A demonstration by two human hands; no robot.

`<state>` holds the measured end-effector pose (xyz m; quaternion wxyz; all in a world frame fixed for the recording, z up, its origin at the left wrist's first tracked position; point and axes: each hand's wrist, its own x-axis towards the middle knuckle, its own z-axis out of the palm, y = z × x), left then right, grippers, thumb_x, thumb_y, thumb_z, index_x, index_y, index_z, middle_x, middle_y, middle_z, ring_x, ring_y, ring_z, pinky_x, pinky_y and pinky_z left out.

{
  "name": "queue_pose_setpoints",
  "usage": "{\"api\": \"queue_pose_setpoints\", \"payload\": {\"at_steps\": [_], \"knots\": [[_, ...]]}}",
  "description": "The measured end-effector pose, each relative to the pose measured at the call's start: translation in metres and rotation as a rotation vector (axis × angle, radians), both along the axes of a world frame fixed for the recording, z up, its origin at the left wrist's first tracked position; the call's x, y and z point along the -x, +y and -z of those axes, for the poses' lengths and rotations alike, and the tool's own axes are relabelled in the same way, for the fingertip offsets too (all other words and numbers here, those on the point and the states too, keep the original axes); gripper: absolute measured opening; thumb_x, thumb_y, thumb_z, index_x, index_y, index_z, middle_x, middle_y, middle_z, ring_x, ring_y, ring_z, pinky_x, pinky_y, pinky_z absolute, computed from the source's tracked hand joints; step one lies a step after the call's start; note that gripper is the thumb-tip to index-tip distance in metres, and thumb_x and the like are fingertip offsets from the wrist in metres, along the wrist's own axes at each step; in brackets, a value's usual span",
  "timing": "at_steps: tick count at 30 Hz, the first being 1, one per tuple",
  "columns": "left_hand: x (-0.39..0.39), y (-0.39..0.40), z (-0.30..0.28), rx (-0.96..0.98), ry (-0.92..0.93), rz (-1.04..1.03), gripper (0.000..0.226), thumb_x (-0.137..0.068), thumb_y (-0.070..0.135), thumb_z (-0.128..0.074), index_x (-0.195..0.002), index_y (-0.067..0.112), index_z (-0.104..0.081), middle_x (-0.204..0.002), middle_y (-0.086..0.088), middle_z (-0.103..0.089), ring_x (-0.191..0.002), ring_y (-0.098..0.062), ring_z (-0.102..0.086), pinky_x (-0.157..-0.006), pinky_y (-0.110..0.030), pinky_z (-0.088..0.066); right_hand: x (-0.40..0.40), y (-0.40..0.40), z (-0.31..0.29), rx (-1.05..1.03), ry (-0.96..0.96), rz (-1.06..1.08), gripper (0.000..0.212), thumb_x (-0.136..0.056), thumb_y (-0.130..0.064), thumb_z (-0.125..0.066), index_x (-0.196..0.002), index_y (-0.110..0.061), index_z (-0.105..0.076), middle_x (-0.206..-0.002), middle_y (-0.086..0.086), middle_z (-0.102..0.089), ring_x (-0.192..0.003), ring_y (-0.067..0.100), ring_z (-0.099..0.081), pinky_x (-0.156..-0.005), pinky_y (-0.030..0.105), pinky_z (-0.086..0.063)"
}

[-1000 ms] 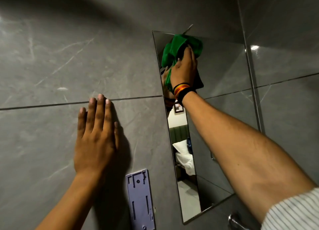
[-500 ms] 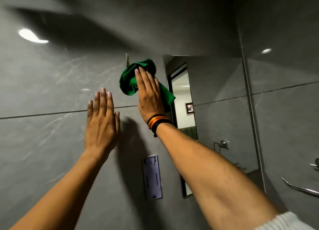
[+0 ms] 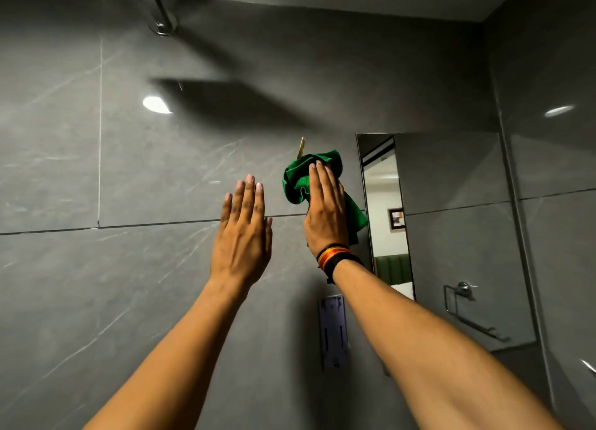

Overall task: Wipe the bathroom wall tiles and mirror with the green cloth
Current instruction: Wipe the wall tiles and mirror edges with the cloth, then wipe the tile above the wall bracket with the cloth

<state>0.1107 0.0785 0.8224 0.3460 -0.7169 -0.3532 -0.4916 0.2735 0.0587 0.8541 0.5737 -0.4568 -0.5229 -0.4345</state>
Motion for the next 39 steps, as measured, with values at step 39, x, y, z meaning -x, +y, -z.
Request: {"api": "queue_pose_setpoints", "payload": {"at_steps": [39], "knots": [[0.106, -0.105, 0.662, 1.374, 0.300, -0.193, 0.065, -0.111, 0.037, -0.015, -0.165, 0.006, 0.005, -0.175, -0.013, 0.010, -0.163, -0.026, 0.013, -0.134, -0.045, 0.000, 0.113, -0.055, 0.687, 1.371, 0.337, -0.221, 0.080, -0.083, 0.013, -0.043, -0.154, -0.014, -0.019, -0.164, 0.004, -0.019, -0.152, 0.018, -0.011, -0.124, 0.040, -0.017]]}}
